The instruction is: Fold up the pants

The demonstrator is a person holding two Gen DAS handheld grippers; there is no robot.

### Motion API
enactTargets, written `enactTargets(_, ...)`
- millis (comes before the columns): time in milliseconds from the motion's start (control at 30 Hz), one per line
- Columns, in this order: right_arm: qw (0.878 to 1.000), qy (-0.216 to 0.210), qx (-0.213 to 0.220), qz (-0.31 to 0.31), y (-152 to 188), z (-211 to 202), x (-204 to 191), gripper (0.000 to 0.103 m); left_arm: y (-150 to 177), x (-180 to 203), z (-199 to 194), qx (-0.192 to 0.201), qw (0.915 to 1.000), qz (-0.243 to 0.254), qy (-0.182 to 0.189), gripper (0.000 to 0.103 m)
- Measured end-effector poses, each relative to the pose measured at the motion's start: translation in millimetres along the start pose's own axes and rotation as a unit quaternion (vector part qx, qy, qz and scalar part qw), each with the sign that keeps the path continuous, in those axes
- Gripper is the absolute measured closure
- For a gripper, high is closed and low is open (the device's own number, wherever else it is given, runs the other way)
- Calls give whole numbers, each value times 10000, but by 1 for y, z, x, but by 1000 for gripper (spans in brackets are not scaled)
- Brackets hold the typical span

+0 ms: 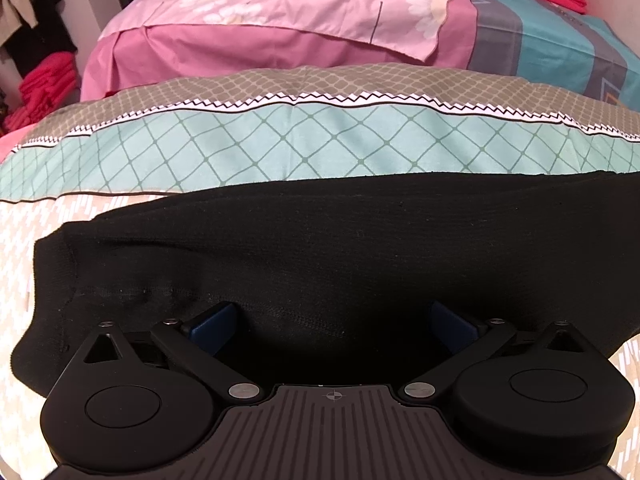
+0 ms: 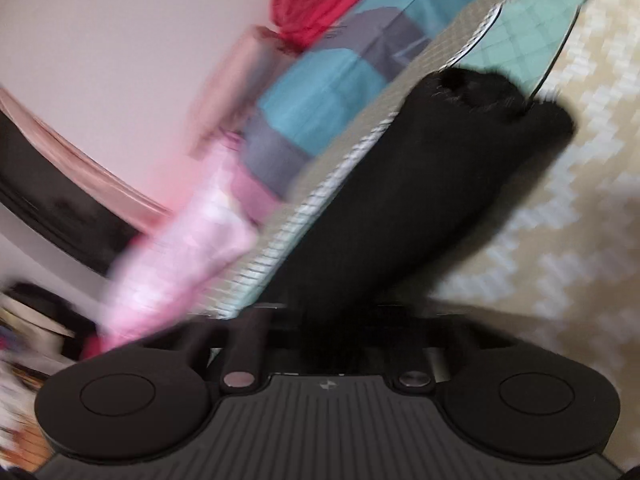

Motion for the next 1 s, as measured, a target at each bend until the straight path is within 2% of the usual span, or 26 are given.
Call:
enactTargets(67,9988,122,210,-426,-11,-7,-4,88,0,0,0,-12,10000,17,18,0)
enactTargets(100,9990,130,419,-86,-25,-13,6,88,0,0,0,-2,10000,32,35,0)
enactTargets(167,9973,165,422,569,-32,-8,25,88,-1,1,1,25,10000,79,44,0)
enactTargets(233,9978,393,512,-161,-22,-9,9,87,-1,1,1,35,9999,105,34,0)
enactTargets(267,9978,396,463,-280,-17,-9,4,86,-1,0,2,40,9999,105,40,0)
enactTargets(333,9980,387,439,-236,-13,-7,-2,77,-1,0,2,46,9999,114,56,0)
enactTargets(400,9981,374,450,-210,-10,-7,-3,62,-1,0,2,38,9999,120,58,0)
enactTargets(433,9979,353,455,-280,-9,-7,-5,60,-2,0,2,27,9999,121,57,0)
enactTargets(467,9972,417,452,-432,-9,-6,-9,62,-2,0,2,10,9999,121,58,0)
enactTargets(500,9955,551,469,-614,-8,-3,-10,79,-3,0,2,-8,9999,123,66,0)
enactTargets(533,9930,742,508,-762,-6,-2,-12,84,-3,0,2,-26,9999,124,82,0)
enactTargets(600,9899,836,641,-945,-6,-9,-17,84,-4,-2,0,-65,9998,90,135,0)
enactTargets(667,9808,945,886,-1456,2,-17,-32,84,-6,-5,-6,-30,9999,78,139,0)
enactTargets(733,9655,1007,1151,-2109,15,-27,-52,84,-8,-9,-14,47,9998,187,-42,0)
enactTargets(767,9540,1074,1291,-2484,22,-28,-65,84,-9,-11,-18,104,9996,241,-132,0)
enactTargets(833,9208,1132,1621,-3361,45,-35,-94,84,-11,-17,-30,248,9991,236,-246,0)
enactTargets(900,8740,1005,1875,-4368,84,-39,-125,84,-12,-30,-43,412,9987,65,-301,0)
enactTargets(933,8460,905,1942,-4883,111,-39,-140,84,-11,-38,-48,470,9983,-67,-341,0)
enactTargets(967,8154,767,1964,-5391,141,-37,-152,84,-11,-46,-52,503,9978,-199,-383,0)
enactTargets(1000,7790,616,1936,-5932,175,-34,-161,84,-9,-55,-55,520,9972,-328,-426,0)
Point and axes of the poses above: each gripper's, at about its wrist camera, not at the fingertips, and z roughly the way its jaws point, x to its right, y to its underside, the point moved 9 cm from there along z, roughly the way its jaws point, and after that the axes turned 13 degrees about z, right-handed, at the moved point
